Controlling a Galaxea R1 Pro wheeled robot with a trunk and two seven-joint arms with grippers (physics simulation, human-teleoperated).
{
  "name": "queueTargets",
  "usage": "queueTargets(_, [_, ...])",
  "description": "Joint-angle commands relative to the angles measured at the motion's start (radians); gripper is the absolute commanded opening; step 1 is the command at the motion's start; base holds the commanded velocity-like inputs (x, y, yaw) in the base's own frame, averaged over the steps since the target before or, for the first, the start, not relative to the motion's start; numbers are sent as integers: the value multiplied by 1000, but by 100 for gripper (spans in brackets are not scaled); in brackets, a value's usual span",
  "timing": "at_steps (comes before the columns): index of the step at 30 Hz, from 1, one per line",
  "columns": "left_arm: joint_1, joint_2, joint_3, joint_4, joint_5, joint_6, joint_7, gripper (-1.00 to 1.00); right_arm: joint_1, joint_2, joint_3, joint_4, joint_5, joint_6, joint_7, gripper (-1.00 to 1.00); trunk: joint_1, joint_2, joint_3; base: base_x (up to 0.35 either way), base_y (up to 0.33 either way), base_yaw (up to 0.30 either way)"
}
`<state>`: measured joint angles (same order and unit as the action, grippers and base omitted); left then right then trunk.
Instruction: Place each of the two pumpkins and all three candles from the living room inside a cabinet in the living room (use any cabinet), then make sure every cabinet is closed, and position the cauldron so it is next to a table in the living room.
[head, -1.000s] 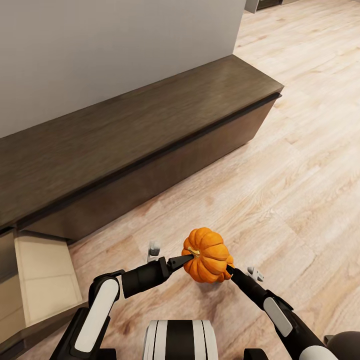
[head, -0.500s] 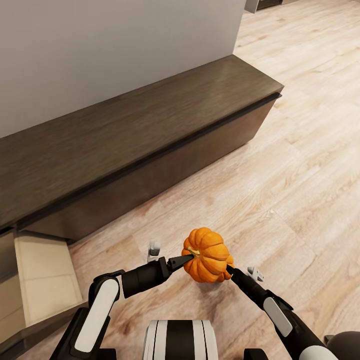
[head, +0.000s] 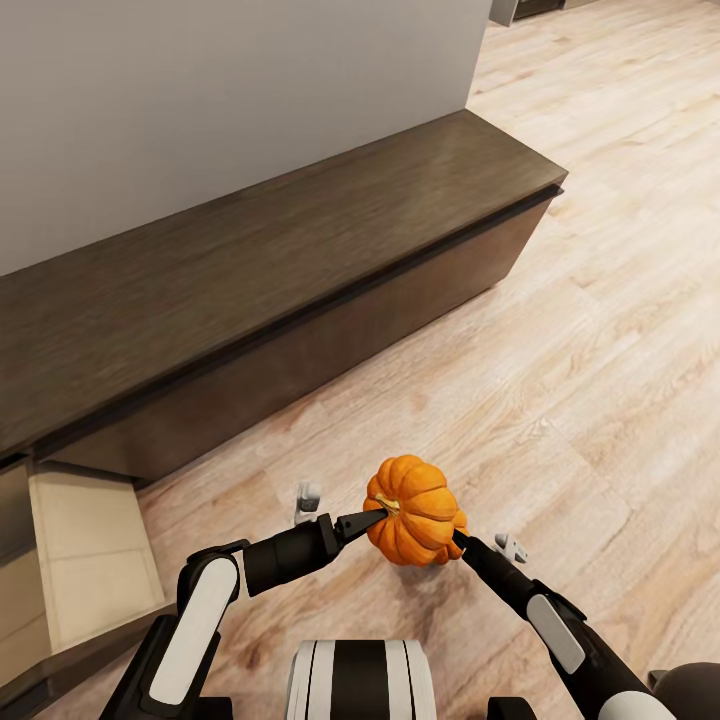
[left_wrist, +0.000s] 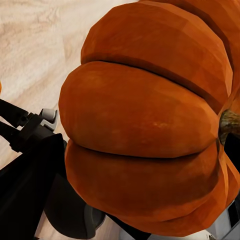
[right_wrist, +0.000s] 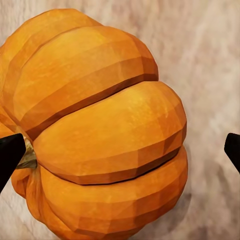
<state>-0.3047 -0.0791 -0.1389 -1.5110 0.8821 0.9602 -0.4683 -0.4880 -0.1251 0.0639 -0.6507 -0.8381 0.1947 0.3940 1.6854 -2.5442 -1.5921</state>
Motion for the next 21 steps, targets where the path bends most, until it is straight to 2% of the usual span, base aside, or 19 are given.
queueTargets(1, [-1,-1,1,0,-2,5,-3,-100,0,-1,5,19,3,2,-3,100,0,0,-1,0,0,0])
queueTargets(5, [-1,-1,0,0,-2,5,-3,-100,0,-1,5,19,2,2,-3,100,-1,0,7,0,0,0])
queueTargets(20, [-1,-1,1,-1,-2,5,-3,-100,0,-1,4,19,3,2,-3,100,-1,0,7,3,0,0])
queueTargets(21, [-1,-1,2,-1,-2,5,-3,-100,0,-1,4,19,3,2,-3,-100,-1,0,7,8,0,0])
